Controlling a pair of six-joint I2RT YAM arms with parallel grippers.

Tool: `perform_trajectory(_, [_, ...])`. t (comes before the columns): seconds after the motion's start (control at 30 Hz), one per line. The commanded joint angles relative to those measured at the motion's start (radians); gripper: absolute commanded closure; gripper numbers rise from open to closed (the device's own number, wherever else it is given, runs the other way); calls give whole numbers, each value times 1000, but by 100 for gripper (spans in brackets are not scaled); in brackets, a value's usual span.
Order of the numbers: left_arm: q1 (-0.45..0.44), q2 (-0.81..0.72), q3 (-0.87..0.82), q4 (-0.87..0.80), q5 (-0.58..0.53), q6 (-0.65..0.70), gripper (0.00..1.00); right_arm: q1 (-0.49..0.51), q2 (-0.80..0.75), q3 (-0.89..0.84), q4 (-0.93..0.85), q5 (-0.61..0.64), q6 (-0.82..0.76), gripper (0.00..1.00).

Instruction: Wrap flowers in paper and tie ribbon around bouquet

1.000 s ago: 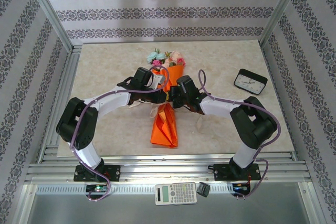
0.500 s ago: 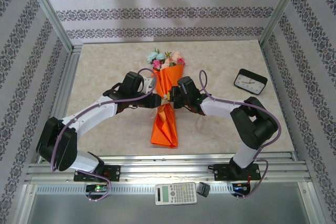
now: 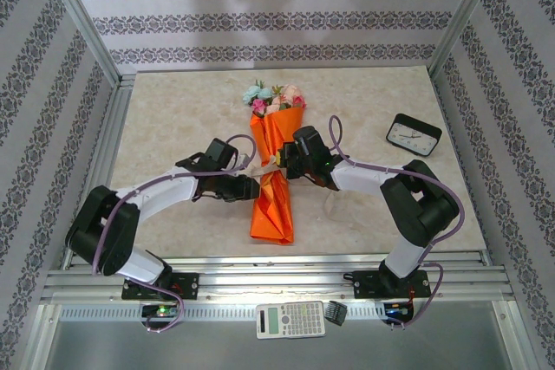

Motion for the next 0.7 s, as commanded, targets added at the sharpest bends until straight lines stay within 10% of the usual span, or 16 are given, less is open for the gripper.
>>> perform_trajectory(0.0, [33,12,43,-6,-44,14,59,-7,-18,-17,11,21,16,100])
perform_trajectory(0.67, [69,146,138,-31,-32,168,52,-7,-13,-18,15,18,20,100])
